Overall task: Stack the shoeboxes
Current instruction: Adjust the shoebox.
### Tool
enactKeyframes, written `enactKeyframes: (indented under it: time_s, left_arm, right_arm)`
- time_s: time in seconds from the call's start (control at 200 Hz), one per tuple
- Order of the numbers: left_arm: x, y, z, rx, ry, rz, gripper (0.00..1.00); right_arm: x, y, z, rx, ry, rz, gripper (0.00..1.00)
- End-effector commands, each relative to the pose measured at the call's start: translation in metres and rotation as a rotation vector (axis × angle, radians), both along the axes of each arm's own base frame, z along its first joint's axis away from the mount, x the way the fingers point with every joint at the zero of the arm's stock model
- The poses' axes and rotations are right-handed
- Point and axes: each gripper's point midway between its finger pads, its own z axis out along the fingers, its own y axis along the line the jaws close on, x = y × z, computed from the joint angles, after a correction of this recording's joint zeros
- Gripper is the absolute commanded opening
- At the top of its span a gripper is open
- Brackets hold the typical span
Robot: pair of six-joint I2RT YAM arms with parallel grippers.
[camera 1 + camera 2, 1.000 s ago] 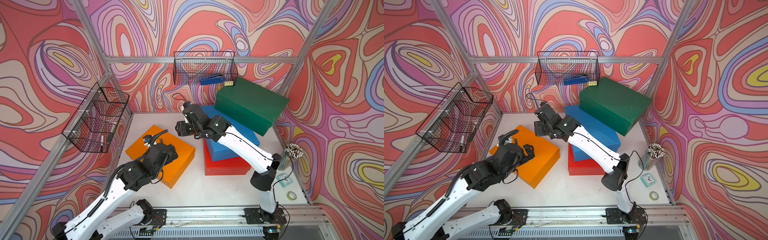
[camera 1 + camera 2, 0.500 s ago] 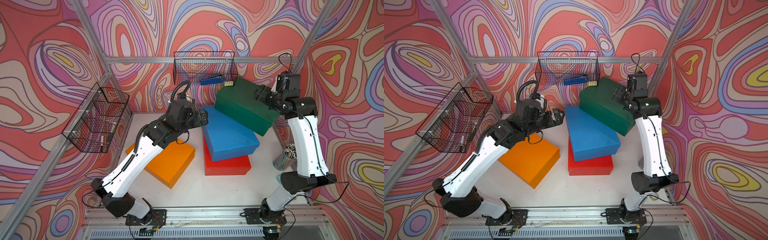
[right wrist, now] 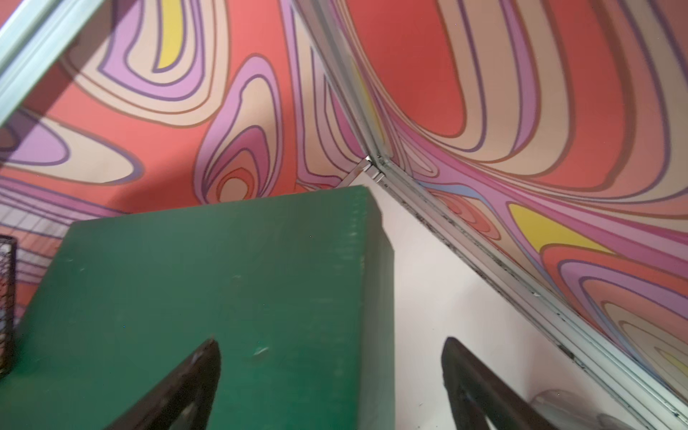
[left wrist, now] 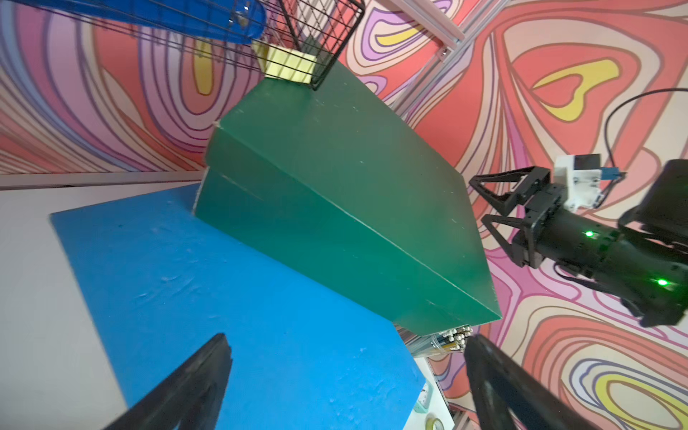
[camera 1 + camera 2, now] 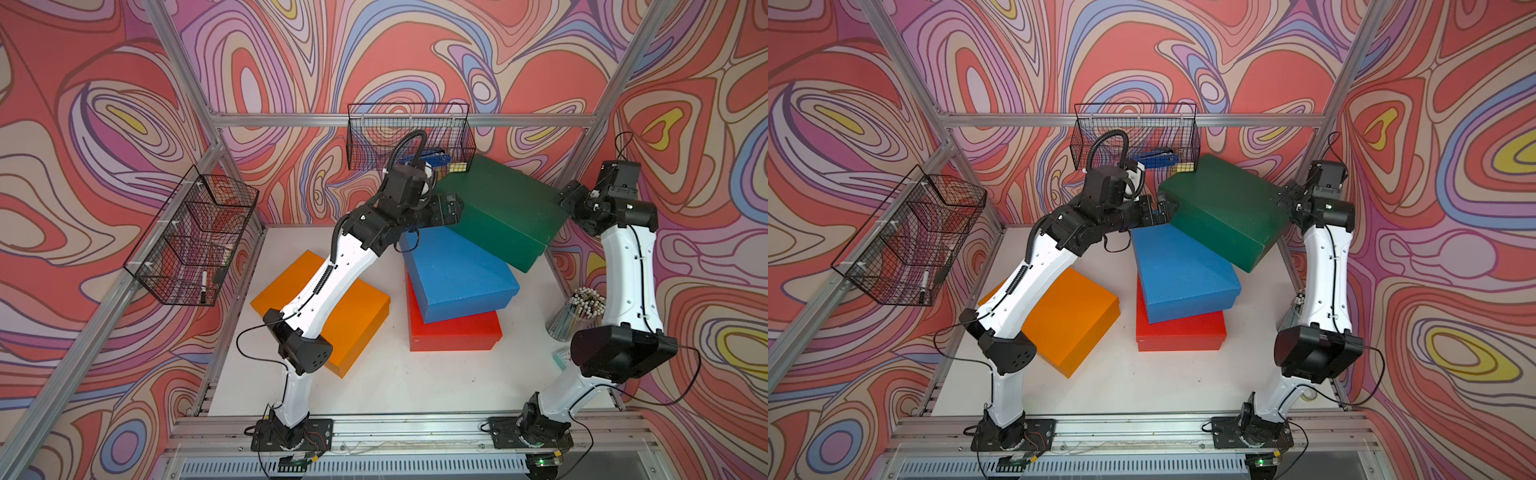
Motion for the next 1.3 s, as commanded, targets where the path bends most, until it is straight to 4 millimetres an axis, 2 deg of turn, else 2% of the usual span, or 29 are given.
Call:
enactKeyframes:
  time_s: [0.0,0.095,0.255,0.361,0.456,0.556,0.681,0.921,1.077,1.192,1.297]
  left_arm:
    - [-0.003,-0.013,0.0,-0.014,-0.002,-0.085,1.0]
    - [0.002,-0.015,-0.005,-0.021,0.007,-0.1,1.0]
    - [0.009,-0.016,-0.018,-0.038,0.046,-0.118,1.0]
    - [0.012,-0.017,-0.027,-0.046,0.077,-0.129,1.0]
    - [0.015,-0.016,-0.032,-0.048,0.091,-0.13,1.0]
    - [0.021,-0.013,-0.036,-0.055,0.101,-0.124,1.0]
    - [0.026,-0.012,-0.04,-0.069,0.114,-0.117,1.0]
    - [0.031,-0.007,-0.041,-0.087,0.139,-0.102,1.0]
    - [0.027,-0.001,-0.038,-0.079,0.138,-0.084,1.0]
    - [0.026,0.011,-0.038,-0.068,0.141,-0.048,1.0]
    - [0.027,0.033,-0.037,-0.051,0.152,0.01,1.0]
  right_arm:
    - [0.008,-0.016,0.007,0.048,-0.1,-0.023,0.98]
    - [0.012,-0.026,0.001,0.04,-0.107,-0.032,0.98]
    - [0.009,-0.028,0.006,0.034,-0.182,-0.06,0.98]
    - [0.007,-0.031,0.0,0.053,-0.205,-0.094,0.98]
    - [0.013,-0.02,-0.013,0.109,-0.222,-0.057,0.97]
    - [0.013,-0.001,-0.015,0.123,-0.238,-0.009,0.96]
    - [0.003,0.038,-0.005,0.121,-0.258,0.059,0.96]
    - [-0.013,0.143,-0.003,0.196,-0.264,0.23,0.96]
    - [-0.035,0.187,0.005,0.23,-0.265,0.299,0.96]
    - [-0.048,0.228,0.002,0.266,-0.232,0.388,0.96]
    - [-0.064,0.271,-0.008,0.268,-0.192,0.472,0.96]
